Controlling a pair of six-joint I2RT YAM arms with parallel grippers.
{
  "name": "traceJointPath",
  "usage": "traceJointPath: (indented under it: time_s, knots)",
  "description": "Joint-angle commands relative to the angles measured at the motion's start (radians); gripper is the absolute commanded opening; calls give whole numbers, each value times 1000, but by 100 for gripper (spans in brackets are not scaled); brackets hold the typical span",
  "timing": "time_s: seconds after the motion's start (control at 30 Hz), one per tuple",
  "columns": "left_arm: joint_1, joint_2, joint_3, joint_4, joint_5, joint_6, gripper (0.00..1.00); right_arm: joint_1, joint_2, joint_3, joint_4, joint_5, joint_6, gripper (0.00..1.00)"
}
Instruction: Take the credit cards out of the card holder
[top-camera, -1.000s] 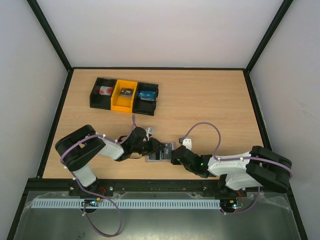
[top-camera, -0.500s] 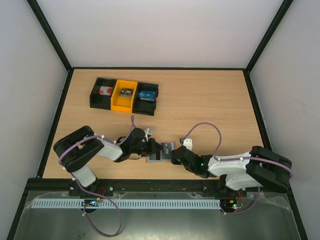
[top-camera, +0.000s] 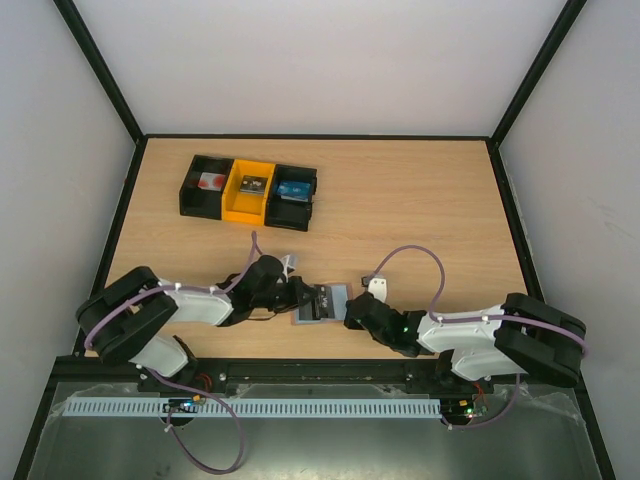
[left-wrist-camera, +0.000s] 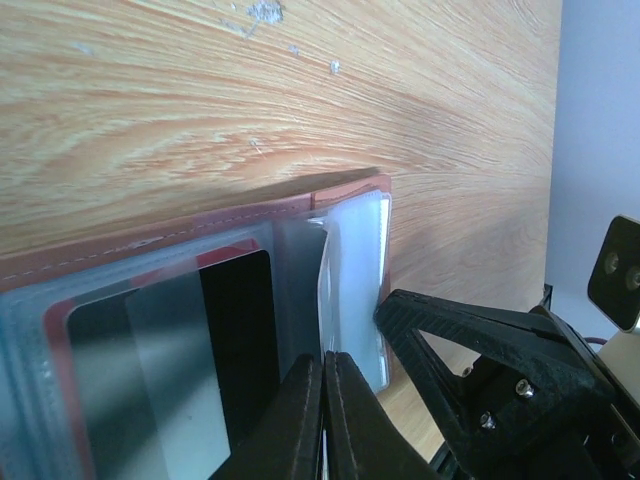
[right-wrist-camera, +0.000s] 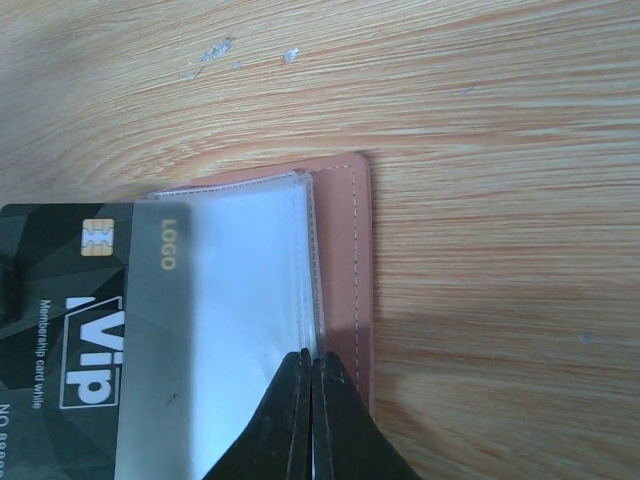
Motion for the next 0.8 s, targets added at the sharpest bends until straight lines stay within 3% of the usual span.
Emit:
traceJointPath:
  time_s: [0.0,0.2,0.43,0.77]
  knots:
    - [6,-76,1,-127,-60,39,3,-3,-10,-25,-85,31,7,2]
    - [6,-169,18,-239,-122,68,3,-3,-61,2,-102,25,-10,3]
    - [8,-248,36,-303,-153,77,3,-3,-186,9,-110,10,-28,11]
    - [7,-398,45,-322,-114,73,3,-3,-338,-8,62,-181,4,39]
